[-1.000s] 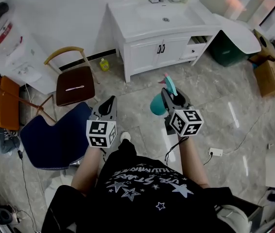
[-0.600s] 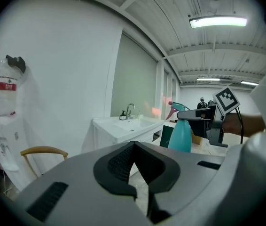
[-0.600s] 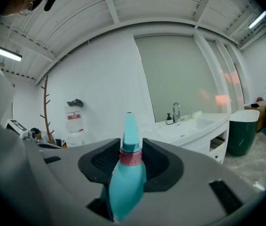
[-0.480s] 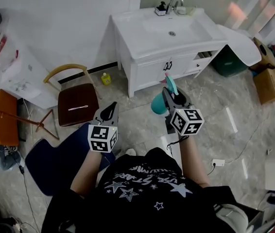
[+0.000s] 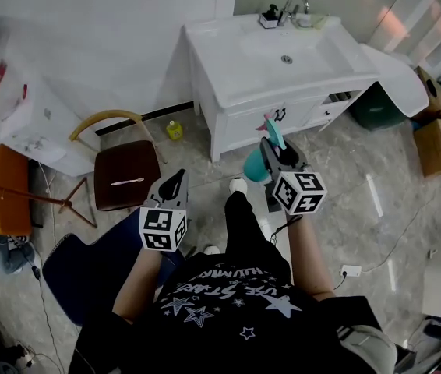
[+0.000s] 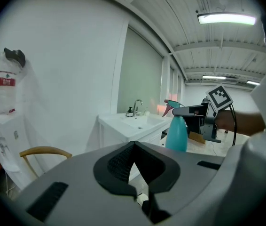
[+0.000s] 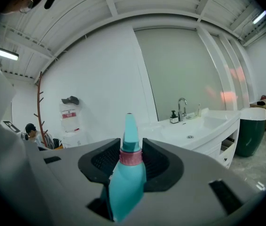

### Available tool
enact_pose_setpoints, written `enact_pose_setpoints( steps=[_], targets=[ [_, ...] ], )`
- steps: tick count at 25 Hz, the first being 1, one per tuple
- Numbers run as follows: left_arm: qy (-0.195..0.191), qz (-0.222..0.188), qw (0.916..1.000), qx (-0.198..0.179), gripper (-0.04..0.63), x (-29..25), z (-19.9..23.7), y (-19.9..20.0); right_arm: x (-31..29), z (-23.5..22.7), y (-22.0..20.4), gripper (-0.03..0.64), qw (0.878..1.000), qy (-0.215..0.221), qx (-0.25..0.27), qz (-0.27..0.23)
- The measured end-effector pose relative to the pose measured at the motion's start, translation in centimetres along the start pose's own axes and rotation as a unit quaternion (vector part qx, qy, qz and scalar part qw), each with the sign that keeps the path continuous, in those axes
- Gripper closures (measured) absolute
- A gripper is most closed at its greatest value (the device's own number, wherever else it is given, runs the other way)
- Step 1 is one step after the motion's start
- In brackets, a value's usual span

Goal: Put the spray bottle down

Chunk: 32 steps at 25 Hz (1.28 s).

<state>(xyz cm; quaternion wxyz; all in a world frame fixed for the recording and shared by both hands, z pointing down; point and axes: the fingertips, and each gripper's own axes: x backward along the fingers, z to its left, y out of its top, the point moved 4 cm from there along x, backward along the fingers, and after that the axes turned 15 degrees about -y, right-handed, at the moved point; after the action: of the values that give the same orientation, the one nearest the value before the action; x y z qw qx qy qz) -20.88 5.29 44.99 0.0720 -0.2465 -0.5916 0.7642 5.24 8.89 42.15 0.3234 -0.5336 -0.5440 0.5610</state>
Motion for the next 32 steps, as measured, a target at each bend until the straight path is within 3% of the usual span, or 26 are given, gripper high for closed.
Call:
enact_pose_setpoints(
  steps=[6, 19, 32],
  targets=[
    [0.033, 0.003, 0.9994, 0.008, 0.58, -5.0, 4.6, 1.9, -8.5, -1.8, 1.6, 0.462, 1.0, 0.017, -0.016, 0.0],
    [0.081, 0.014, 0.9965, 0.018, 0.58, -19.0, 12.9, 8.5, -27.9, -5.5, 7.0, 0.461, 0.997, 0.075, 0.015, 0.013],
    [0.138, 0.022, 0.9893, 0.042, 0.58, -26.1, 20.2, 10.9, -42.4, -2.9, 8.0, 0.462, 0.988, 0.148, 0.038, 0.011]
  ],
)
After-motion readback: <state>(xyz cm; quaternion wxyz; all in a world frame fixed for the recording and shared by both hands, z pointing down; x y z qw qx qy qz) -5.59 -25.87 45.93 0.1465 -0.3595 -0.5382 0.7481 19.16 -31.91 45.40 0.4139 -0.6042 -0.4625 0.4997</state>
